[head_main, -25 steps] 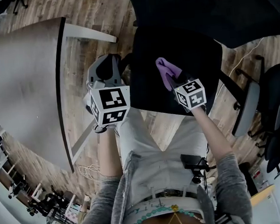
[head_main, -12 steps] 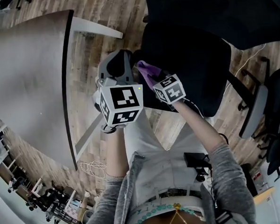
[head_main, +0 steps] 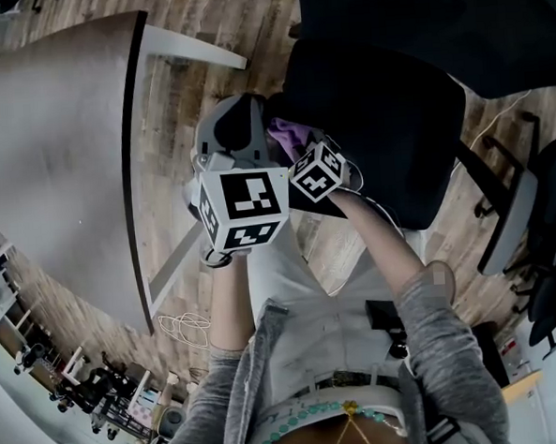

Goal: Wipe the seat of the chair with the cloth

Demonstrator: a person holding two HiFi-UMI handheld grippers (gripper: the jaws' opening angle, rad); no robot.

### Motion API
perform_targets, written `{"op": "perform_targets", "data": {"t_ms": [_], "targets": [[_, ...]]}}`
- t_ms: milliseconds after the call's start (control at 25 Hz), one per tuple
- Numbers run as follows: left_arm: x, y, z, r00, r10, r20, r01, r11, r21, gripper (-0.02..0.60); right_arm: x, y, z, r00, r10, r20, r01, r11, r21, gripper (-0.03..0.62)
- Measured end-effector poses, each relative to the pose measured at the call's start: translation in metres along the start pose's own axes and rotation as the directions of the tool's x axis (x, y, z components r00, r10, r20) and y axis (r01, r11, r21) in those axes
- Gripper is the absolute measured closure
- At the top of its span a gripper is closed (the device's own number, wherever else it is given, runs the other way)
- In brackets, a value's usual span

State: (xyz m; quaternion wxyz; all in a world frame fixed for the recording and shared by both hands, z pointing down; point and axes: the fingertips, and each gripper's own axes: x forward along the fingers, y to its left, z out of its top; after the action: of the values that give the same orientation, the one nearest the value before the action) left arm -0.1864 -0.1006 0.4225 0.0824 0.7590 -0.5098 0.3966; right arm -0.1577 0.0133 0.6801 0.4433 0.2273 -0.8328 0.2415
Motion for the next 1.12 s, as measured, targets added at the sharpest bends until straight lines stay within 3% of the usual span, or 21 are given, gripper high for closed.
{"op": "perform_targets", "data": {"t_ms": [200,760,1120], "targets": [[0.001,0.000,0.000,1.000,0.001,0.000,-0.001,1.000,0.005,0.580,0.005,0.003,-0.003,0.999,-0.054,-0.006,0.053,0.985,-0.163,0.546],[0.000,-0.001,0.001,1.000,0.011,-0.005,-0.011,1.000,0.022,0.580,0.001,0.002,-0.016,0.996,-0.086,-0.001,0.082,0.950,-0.301,0.546],[0.001,-0.002,0.001,1.000,0.013,-0.006,-0.013,1.000,0.029,0.580,-0.002,-0.006,-0.032,0.995,-0.100,-0.025,0.086,0.940,-0.331,0.546]]}}
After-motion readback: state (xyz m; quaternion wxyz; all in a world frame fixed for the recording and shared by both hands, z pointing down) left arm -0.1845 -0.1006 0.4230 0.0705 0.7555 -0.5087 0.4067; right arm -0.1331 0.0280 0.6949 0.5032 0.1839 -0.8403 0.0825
